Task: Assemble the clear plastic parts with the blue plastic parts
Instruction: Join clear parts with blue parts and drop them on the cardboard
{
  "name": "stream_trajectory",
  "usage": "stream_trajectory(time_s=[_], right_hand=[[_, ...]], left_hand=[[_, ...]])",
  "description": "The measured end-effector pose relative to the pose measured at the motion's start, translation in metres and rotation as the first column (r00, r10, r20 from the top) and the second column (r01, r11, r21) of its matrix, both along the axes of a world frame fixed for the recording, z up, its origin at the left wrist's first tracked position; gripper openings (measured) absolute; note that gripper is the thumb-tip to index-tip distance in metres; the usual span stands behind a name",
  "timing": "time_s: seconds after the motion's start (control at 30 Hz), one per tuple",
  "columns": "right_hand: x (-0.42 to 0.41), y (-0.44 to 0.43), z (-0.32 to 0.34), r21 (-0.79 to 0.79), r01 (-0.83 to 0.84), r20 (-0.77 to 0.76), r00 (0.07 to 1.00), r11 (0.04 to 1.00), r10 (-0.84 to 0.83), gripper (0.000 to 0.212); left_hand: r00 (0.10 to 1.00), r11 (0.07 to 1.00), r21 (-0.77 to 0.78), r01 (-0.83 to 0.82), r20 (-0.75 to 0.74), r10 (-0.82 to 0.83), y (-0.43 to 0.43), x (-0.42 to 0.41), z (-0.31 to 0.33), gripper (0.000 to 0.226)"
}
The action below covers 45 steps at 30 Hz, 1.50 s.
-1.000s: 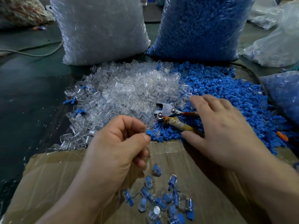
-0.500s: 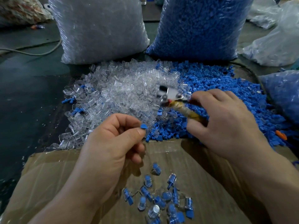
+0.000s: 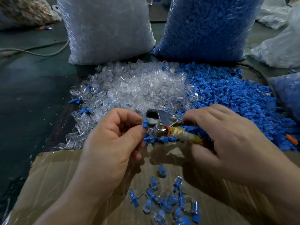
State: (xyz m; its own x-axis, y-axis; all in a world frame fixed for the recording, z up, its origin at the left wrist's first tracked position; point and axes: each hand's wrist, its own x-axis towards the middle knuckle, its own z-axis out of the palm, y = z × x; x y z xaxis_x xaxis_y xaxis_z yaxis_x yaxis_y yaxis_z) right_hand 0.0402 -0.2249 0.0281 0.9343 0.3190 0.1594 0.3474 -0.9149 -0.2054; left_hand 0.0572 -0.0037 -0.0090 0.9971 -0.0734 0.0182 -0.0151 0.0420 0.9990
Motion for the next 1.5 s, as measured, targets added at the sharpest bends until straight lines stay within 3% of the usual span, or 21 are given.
stream_trajectory(time_s=[0.33, 0.73, 1.0, 1.1, 1.17, 1.3, 1.5], right_hand=[[-0.001, -0.001, -0.002, -0.02, -0.033, 0.069, 0.997, 0.999, 0.034, 0.056], [0.001, 0.0, -0.004, -0.036, -0.054, 0.083, 0.995, 0.998, 0.057, 0.056], [0.001, 0.002, -0.006, -0.021, -0.044, 0.144, 0.988, 0.999, 0.047, 0.054], [0.004, -0.002, -0.007, -0.053, -0.006, 0.139, 0.99, 0.999, 0.013, 0.053], [0.009, -0.008, -0.009, -0.1, 0.061, 0.134, 0.99, 0.993, -0.048, 0.06], [0.024, -0.014, -0.012, -0.156, 0.205, 0.077, 0.978, 0.966, -0.195, 0.072], [0.028, -0.01, -0.014, -0.212, 0.208, -0.031, 0.975, 0.955, -0.219, 0.071]], left_hand=[[0.994, 0.993, 0.118, 0.011, 0.11, -0.024, -0.004, -0.004, 0.012, 0.021], [0.993, 0.996, 0.091, 0.024, 0.11, -0.034, -0.003, -0.005, 0.009, 0.03], [0.991, 0.995, 0.083, 0.047, 0.125, -0.057, -0.001, -0.006, 0.009, 0.009], [0.991, 0.989, 0.142, -0.041, 0.135, 0.022, 0.0, -0.004, 0.008, 0.009], [0.991, 0.977, 0.195, -0.091, 0.113, 0.07, 0.003, -0.001, 0.006, 0.019], [0.993, 0.966, 0.244, 0.087, -0.095, -0.065, -0.002, -0.005, 0.007, 0.025], [0.991, 0.962, 0.26, 0.086, -0.119, -0.057, -0.009, -0.008, 0.008, 0.026]])
